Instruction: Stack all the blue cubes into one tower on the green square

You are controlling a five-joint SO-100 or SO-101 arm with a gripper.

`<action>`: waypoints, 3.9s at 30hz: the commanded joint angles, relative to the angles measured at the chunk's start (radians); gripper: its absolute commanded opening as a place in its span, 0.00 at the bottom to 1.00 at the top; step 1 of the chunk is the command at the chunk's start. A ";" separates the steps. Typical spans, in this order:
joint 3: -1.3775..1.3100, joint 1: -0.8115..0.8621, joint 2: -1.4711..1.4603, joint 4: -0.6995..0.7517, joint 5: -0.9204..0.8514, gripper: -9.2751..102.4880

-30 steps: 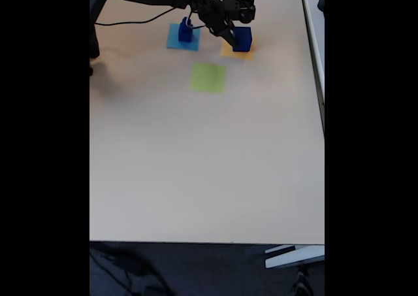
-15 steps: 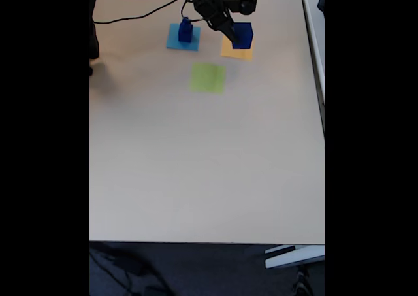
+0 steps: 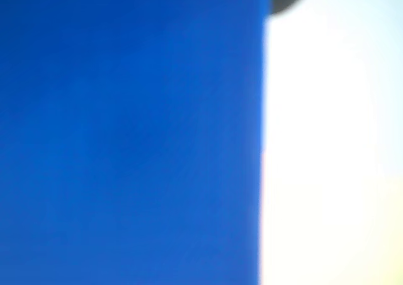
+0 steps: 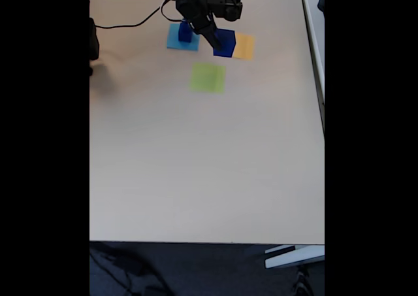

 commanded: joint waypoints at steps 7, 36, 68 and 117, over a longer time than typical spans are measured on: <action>0.133 0.017 0.160 -0.104 0.006 0.17; 0.477 0.112 0.187 -0.469 -0.035 0.17; 0.558 0.083 0.123 -0.578 0.060 0.17; 0.575 0.091 0.107 -0.594 0.084 0.33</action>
